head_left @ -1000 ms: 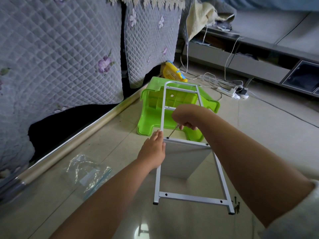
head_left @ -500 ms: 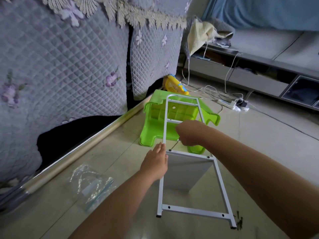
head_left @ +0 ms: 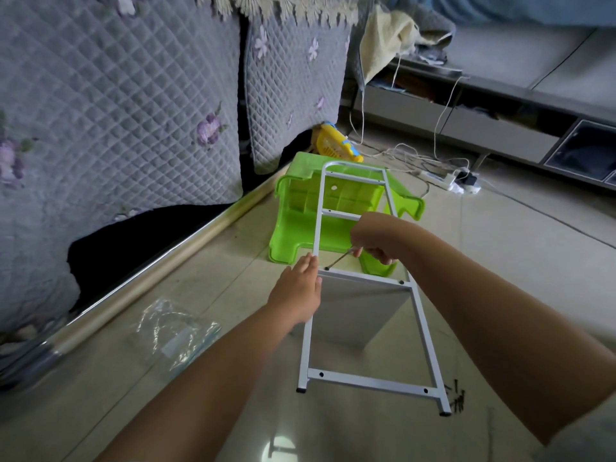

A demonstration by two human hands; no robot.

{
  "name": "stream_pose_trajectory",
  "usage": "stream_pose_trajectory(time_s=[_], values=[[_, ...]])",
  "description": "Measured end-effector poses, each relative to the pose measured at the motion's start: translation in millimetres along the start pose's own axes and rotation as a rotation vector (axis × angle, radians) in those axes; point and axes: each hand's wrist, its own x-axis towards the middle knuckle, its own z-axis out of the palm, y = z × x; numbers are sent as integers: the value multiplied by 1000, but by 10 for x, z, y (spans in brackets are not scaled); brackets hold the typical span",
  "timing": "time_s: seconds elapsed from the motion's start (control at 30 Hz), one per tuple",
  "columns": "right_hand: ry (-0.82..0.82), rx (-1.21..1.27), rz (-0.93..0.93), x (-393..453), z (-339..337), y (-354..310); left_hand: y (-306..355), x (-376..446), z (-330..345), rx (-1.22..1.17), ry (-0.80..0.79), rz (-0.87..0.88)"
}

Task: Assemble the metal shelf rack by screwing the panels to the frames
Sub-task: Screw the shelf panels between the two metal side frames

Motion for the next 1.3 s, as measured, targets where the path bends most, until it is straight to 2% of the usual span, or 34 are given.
stream_pose_trajectory(time_s=[0.07, 0.13, 0.27, 0.53, 0.67, 0.77, 0.83, 1.0, 1.07, 1.13, 1.3], values=[[-41, 17, 15, -9, -7, 5, 18, -22, -19, 38, 8, 5], [-54, -121, 0, -25, 11, -17, 33, -32, -33, 49, 14, -4], [69, -354, -182, -75, 20, -24, 50, -33, -55, 56, 4, -25], [202, -458, -377, -54, 1, -20, 39, -12, -40, 41, 5, -9], [186, -400, -325, 6, 48, -58, -6, 12, 12, 14, 3, -10], [152, -349, -215, 18, 24, -75, -24, 18, 40, -6, 1, -10], [125, -208, -126, 12, 15, -95, -30, 14, 56, -11, 10, -10], [130, 51, -47, 26, 83, -191, -16, -17, 27, 30, 11, 6], [178, 56, -55, 67, 129, -199, -13, -5, 20, 37, 8, 3], [133, 56, -74, 55, 135, -141, 7, 3, 3, 56, 2, -10], [178, 59, -91, 45, 93, 160, 22, 36, -80, 251, 35, 59]])
